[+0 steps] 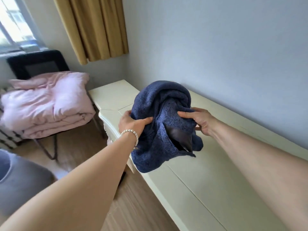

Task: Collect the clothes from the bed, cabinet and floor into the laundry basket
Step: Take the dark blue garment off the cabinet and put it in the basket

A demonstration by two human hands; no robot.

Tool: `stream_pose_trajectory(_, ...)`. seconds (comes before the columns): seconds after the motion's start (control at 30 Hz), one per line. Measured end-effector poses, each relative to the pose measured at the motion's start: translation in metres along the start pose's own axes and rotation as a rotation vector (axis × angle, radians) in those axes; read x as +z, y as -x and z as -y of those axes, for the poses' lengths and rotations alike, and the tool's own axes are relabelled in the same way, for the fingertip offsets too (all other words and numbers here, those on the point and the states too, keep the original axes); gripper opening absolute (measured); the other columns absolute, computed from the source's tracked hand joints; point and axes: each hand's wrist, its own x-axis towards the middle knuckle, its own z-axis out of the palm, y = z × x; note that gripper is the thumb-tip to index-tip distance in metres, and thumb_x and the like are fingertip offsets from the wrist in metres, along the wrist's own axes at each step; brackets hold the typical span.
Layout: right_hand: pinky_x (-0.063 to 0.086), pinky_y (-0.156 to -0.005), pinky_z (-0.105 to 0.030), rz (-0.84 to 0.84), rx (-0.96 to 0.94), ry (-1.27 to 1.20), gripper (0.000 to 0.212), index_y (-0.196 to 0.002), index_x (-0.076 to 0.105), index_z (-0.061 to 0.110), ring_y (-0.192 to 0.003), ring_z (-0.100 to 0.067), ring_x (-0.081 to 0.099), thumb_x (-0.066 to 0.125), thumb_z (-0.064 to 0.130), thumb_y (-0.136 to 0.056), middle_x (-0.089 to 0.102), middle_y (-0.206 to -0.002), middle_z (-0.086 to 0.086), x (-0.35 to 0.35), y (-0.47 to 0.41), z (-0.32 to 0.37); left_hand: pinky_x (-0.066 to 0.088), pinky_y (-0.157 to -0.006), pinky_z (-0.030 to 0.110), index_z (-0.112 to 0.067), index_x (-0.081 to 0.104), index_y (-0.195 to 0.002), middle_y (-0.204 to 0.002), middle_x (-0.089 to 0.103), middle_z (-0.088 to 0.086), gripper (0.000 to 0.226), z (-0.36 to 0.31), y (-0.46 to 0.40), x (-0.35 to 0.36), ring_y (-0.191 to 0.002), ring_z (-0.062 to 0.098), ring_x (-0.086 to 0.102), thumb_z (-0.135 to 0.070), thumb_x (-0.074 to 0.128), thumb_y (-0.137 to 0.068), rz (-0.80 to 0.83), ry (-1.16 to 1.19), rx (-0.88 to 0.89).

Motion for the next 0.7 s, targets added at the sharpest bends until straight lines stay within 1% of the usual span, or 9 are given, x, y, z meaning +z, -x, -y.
stream_pose_trajectory(0.03, 0.049, -0.063, -0.028, 0.025, -0.010, 0.009, 0.082, -0.131, 0.058, 0.014, -0.088, -0.017, 0.067, 0.092, 0.026, -0.057, 0.069, -0.120, -0.007, 0.016, 0.000, 0.006, 0.047, -0.097, 0.030, -0.020, 0.062, -0.116, -0.111, 0.067, -0.002, 0.069, 0.000, -0.003, -0.017, -0.108, 0.022, 0.062, -0.039, 0.088, -0.055, -0.017, -0.020, 0.003)
stream_pose_trajectory(0.1, 0.051, -0.060, -0.028, 0.094, -0.021, 0.031, 0.081, -0.133, 0.057, 0.014, -0.087, -0.018, 0.068, 0.090, 0.023, -0.060, 0.069, -0.121, -0.007, 0.061, 0.000, 0.015, 0.048, -0.097, 0.032, -0.019, 0.065, -0.111, -0.109, 0.069, 0.000, 0.064, 0.004, -0.011, -0.062, -0.107, 0.024, 0.063, -0.042, 0.088, -0.055, -0.084, -0.060, 0.000)
stream_pose_trajectory(0.2, 0.052, -0.061, -0.027, 0.209, -0.033, 0.069, 0.074, -0.132, 0.058, 0.012, -0.088, -0.018, 0.069, 0.087, 0.015, -0.064, 0.070, -0.118, -0.007, 0.138, 0.006, 0.024, 0.048, -0.099, 0.035, -0.020, 0.068, -0.110, -0.113, 0.070, 0.001, 0.065, 0.019, -0.021, -0.133, -0.109, 0.025, 0.063, -0.045, 0.088, -0.054, -0.211, -0.099, -0.026)
stream_pose_trajectory(0.33, 0.051, -0.063, -0.027, 0.396, -0.068, 0.139, 0.052, -0.123, 0.064, 0.009, -0.085, -0.016, 0.066, 0.080, 0.008, -0.073, 0.071, -0.108, -0.005, 0.260, 0.027, 0.028, 0.049, -0.096, 0.035, -0.019, 0.068, -0.111, -0.111, 0.070, 0.002, 0.065, 0.056, -0.029, -0.241, -0.108, 0.027, 0.064, -0.043, 0.087, -0.055, -0.360, -0.104, -0.094)
stream_pose_trajectory(0.37, 0.052, -0.066, -0.028, 0.430, -0.079, 0.158, 0.051, -0.123, 0.064, 0.010, -0.088, -0.017, 0.066, 0.079, 0.009, -0.074, 0.070, -0.108, -0.005, 0.285, 0.031, 0.026, 0.050, -0.095, 0.034, -0.018, 0.068, -0.110, -0.109, 0.070, 0.001, 0.065, 0.065, -0.030, -0.263, -0.107, 0.026, 0.064, -0.043, 0.087, -0.054, -0.382, -0.101, -0.110)
stream_pose_trajectory(0.47, 0.053, -0.084, -0.035, 0.539, -0.081, 0.205, 0.051, -0.123, 0.064, 0.012, -0.102, -0.019, 0.065, 0.079, 0.010, -0.075, 0.071, -0.111, -0.001, 0.377, 0.047, 0.020, 0.048, -0.087, 0.029, -0.017, 0.067, -0.110, -0.102, 0.067, -0.001, 0.058, 0.096, -0.034, -0.341, -0.103, 0.024, 0.063, -0.038, 0.086, -0.059, -0.473, -0.061, -0.158)
stream_pose_trajectory(0.5, 0.053, -0.084, -0.035, 0.563, -0.078, 0.211, 0.050, -0.123, 0.065, 0.013, -0.104, -0.019, 0.065, 0.079, 0.011, -0.075, 0.071, -0.111, -0.001, 0.402, 0.052, 0.018, 0.048, -0.087, 0.029, -0.017, 0.067, -0.109, -0.102, 0.068, -0.001, 0.056, 0.104, -0.035, -0.361, -0.104, 0.024, 0.063, -0.037, 0.086, -0.061, -0.502, -0.056, -0.168)
stream_pose_trajectory(0.6, 0.048, -0.069, -0.030, 0.638, -0.080, 0.224, 0.045, -0.121, 0.066, 0.015, -0.099, -0.017, 0.065, 0.076, 0.011, -0.077, 0.071, -0.112, -0.002, 0.474, 0.064, 0.012, 0.051, -0.094, 0.037, -0.019, 0.068, -0.105, -0.108, 0.072, 0.002, 0.057, 0.129, -0.045, -0.419, -0.106, 0.027, 0.064, -0.040, 0.087, -0.056, -0.573, -0.032, -0.221)
stream_pose_trajectory(0.7, 0.046, -0.067, -0.031, 0.690, -0.091, 0.228, 0.045, -0.121, 0.066, 0.014, -0.099, -0.019, 0.065, 0.076, 0.012, -0.077, 0.071, -0.112, -0.003, 0.540, 0.068, 0.005, 0.052, -0.094, 0.038, -0.018, 0.068, -0.106, -0.109, 0.071, 0.002, 0.060, 0.152, -0.058, -0.470, -0.104, 0.027, 0.065, -0.040, 0.088, -0.055, -0.627, 0.004, -0.250)
